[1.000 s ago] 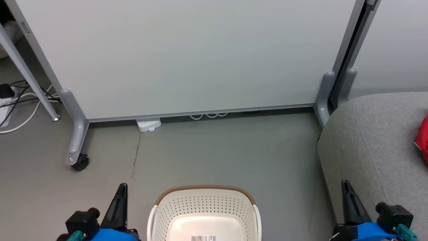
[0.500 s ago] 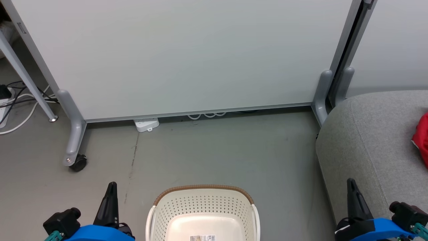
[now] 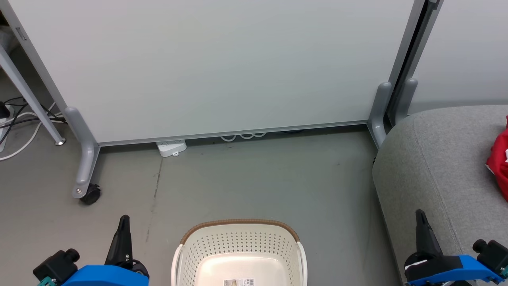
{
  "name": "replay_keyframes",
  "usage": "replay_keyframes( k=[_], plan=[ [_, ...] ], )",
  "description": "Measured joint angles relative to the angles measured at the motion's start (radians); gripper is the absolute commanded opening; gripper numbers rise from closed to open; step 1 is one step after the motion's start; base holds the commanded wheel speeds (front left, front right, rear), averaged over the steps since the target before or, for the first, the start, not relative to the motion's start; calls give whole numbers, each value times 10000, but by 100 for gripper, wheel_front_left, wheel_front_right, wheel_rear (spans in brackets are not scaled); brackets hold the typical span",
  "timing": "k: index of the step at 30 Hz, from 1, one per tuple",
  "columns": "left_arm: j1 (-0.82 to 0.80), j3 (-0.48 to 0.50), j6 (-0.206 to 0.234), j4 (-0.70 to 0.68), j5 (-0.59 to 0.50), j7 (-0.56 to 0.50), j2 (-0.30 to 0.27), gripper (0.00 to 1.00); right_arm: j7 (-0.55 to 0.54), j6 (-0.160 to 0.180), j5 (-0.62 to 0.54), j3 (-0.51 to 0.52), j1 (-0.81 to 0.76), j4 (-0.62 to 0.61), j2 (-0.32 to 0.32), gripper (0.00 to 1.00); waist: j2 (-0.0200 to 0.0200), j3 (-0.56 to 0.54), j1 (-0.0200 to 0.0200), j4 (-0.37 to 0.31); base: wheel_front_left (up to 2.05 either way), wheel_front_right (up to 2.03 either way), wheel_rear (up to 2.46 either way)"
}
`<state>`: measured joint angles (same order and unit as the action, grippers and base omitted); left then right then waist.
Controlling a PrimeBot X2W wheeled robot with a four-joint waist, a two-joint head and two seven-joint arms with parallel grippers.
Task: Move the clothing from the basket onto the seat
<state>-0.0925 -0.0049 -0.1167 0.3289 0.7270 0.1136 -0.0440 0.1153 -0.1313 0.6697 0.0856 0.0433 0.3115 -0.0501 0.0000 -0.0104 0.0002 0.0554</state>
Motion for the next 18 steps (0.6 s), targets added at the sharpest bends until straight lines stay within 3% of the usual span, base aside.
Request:
replay_keyframes(
  k=[18],
  plan=[
    [-7,316,-6,-219,2314,-610,-4,0,-589,0,2466,77,139,-171,2,0,0,26,-1,-107,0,0,0]
  ],
)
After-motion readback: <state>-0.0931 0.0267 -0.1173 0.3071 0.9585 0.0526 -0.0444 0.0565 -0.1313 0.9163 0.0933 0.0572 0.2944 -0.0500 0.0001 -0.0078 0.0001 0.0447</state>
